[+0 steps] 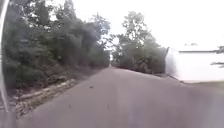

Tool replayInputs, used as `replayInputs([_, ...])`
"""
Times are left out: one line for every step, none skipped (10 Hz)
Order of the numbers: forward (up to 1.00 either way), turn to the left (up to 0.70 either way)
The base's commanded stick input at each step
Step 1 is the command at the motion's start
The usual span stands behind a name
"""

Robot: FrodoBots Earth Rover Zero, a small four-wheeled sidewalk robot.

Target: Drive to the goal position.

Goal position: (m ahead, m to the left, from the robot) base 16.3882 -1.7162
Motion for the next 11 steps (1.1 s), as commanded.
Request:
replayInputs([0.7, -0.02])
replayInputs([0.7, -0.02])
replayInputs([0.7, -0.02])
replayInputs([0.7, -0.02])
replayInputs([0.7, -0.02])
replayInputs([0.7, -0.02])
replayInputs([0.7, -0.02])
replayInputs([0.7, -0.02])
replayInputs([0.7, -0.02])
replayInputs([0.7, -0.02])
replayInputs([0.7, 0.0])
